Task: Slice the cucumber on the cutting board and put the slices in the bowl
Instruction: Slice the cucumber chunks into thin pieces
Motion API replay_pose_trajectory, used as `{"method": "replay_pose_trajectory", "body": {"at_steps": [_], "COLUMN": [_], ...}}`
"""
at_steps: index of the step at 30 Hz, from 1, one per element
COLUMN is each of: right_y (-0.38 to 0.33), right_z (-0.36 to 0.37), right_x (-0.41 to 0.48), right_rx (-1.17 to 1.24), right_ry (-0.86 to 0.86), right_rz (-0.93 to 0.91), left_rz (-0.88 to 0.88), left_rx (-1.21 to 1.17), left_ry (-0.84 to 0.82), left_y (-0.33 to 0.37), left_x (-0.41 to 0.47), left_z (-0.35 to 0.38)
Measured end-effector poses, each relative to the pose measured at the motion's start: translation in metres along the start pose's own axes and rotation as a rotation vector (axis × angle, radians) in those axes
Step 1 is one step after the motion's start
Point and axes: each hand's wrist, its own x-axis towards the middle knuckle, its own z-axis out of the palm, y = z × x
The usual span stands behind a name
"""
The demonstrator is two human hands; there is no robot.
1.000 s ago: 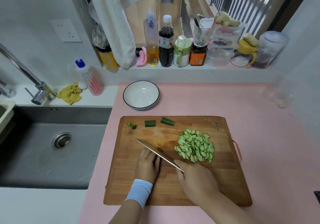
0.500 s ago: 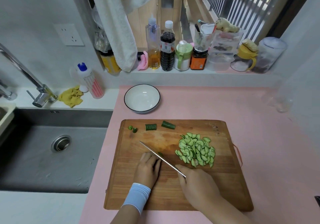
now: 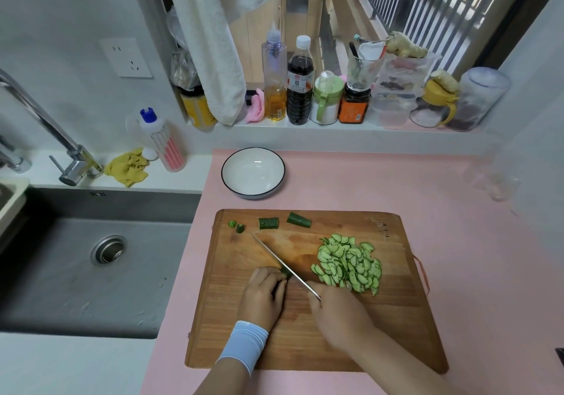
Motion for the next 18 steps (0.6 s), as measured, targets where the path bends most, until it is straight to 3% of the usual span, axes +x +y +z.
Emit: {"method": "replay_pose_trajectory", "body": {"at_steps": [18], "right_y": [0.012], "right_z": [0.007], "right_x": [-0.034], "right_rx": [-0.167], "right_ry": [0.094], "right_rz": [-0.02], "left_rz": [0.008], "left_rx": [0.002], "left_ry": [-0.002], "left_y": [0.001], "left_x": [-0.001], "left_z": [-0.002]}}
